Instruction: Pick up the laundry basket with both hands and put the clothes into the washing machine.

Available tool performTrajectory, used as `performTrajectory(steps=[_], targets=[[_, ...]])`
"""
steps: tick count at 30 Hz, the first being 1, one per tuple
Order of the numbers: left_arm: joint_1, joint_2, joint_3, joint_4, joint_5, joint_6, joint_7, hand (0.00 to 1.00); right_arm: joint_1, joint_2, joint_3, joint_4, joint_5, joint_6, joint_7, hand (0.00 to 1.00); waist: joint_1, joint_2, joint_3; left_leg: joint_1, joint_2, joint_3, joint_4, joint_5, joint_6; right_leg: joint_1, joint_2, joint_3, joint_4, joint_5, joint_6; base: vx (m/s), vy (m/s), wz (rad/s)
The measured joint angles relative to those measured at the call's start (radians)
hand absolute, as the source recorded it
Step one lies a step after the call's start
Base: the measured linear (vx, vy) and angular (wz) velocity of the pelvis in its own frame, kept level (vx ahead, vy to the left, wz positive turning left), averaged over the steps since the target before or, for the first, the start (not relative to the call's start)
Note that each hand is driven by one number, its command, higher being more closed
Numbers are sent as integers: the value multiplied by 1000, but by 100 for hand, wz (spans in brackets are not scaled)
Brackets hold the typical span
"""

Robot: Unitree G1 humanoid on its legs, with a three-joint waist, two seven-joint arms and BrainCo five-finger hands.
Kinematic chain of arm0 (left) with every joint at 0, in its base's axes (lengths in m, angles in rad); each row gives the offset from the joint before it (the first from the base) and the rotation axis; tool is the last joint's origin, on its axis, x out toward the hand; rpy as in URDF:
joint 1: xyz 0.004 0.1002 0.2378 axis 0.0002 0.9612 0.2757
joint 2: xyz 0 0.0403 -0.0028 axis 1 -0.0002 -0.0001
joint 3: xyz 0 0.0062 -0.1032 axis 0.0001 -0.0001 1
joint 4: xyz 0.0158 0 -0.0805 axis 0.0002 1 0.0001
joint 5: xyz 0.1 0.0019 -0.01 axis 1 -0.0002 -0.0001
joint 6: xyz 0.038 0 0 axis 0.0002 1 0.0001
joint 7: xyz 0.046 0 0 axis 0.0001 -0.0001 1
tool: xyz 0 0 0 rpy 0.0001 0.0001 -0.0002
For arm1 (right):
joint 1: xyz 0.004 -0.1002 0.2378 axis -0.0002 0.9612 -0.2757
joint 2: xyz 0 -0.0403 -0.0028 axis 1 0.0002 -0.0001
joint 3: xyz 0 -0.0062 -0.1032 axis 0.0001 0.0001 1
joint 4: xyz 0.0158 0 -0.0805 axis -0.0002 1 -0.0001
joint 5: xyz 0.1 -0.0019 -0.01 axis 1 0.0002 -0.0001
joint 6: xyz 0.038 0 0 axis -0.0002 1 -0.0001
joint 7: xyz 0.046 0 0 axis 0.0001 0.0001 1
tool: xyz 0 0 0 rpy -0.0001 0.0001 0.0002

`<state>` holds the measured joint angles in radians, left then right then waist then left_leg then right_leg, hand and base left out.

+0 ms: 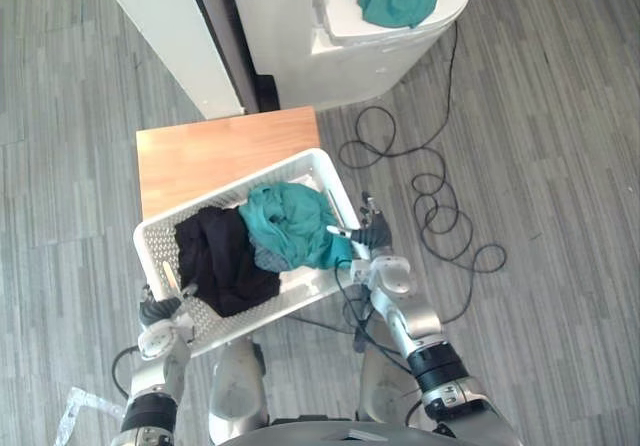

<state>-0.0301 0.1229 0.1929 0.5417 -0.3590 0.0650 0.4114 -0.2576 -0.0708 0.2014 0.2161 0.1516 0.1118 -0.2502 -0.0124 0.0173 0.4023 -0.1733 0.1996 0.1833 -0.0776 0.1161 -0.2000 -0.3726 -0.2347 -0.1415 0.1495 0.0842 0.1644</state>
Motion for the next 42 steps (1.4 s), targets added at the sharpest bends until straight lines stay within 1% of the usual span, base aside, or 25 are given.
performTrajectory(steps=[4, 8, 10, 14, 19, 22, 26, 30, 32, 35, 37, 39, 42], targets=[[-18, 17, -9, 23, 0, 0, 1, 0, -5, 0, 1, -5, 0, 0, -6, 0, 1, 0, 0, 3, 0, 1, 0, -4, -1, 9, 0, -1, -2, 0, 0, 0, 0, 0], [-20, 17, -8, 26, 0, -1, 3, 0, -23, 0, -10, -11, 1, 0, -23, 0, 1, -1, 1, 10, 0, 1, 0, -1, 1, 10, 0, -1, -1, 0, 0, 25, -2, 0], [-21, 17, -7, 26, 0, -2, 3, 0, -27, 0, -24, -45, 5, -1, -27, 0, 2, -2, 1, 10, 0, 1, 0, -1, 1, 11, 0, -1, -1, 0, 1, 0, 0, 0], [-22, 17, 1, 28, -2, -8, 6, 0, -46, 0, -45, -87, 21, -29, -57, 0, 2, -6, 3, 16, 0, -1, -3, -2, 0, 19, 0, -3, -2, 0, 1, 3, -1, 1], [-29, 19, 10, 23, -3, -11, 22, 0, -61, -1, -48, -87, 44, -32, -58, 0, 3, -11, 4, 17, 1, -4, -6, -3, -2, 22, -1, -6, -2, 0, 1, 0, 0, 0], [-49, 25, 48, 33, -2, -10, 24, 0, -60, 0, -47, -87, 58, -43, -57, 0, 2, -13, 4, 17, 1, -5, -6, -2, -2, 22, -1, -7, -1, 0, 1, 0, 0, 0], [-97, 77, 87, 88, 18, -4, 23, 0, -60, -2, -47, -86, 77, -44, -55, 0, -2, -21, 6, 17, 2, -5, -6, -1, -2, 21, 0, -7, 0, 0, 1, 0, 0, 0], [-168, 163, 130, 188, 61, 5, 21, 0, -60, -21, -46, -83, 90, -49, -52, 0, -7, -39, 5, 17, 3, -5, -6, 2, 0, 19, 0, -5, 2, 0, 1, 0, 0, 0], [-199, 207, 161, 229, 76, 22, 21, 0, -60, -24, -47, -83, 101, -61, -52, 0, -12, -53, 4, 16, 3, -5, -6, 3, -1, 17, 0, -4, 3, 0, 1, 0, 0, 0], [-251, 272, 172, 279, 90, 48, 21, 0, -60, -37, -48, -83, 122, -71, -48, 0, -11, -68, 3, 8, 3, -2, -6, 5, -1, 4, 0, 3, 8, 0, 0, 0, 0, 0], [-266, 292, 185, 301, 98, 51, 21, 0, -59, -47, -49, -83, 122, -72, -42, 0, -13, -75, 3, 7, 3, 0, -6, 6, -1, 1, 1, 6, 9, 0, 0, 9, -1, -3], [-275, 310, 199, 306, 108, 65, 22, 0, -59, -62, -51, -83, 121, -74, -40, 0, -13, -84, 3, 9, 3, 9, -1, 6, -1, -5, 3, 17, 12, 1, 0, 35, -4, -10], [-282, 321, 198, 313, 108, 69, 21, 0, -58, -66, -65, -81, 117, -74, -36, 0, -13, -86, 3, 9, 4, 10, 0, 7, -2, -8, 5, 20, 14, 1, -1, 9, -2, -2]])
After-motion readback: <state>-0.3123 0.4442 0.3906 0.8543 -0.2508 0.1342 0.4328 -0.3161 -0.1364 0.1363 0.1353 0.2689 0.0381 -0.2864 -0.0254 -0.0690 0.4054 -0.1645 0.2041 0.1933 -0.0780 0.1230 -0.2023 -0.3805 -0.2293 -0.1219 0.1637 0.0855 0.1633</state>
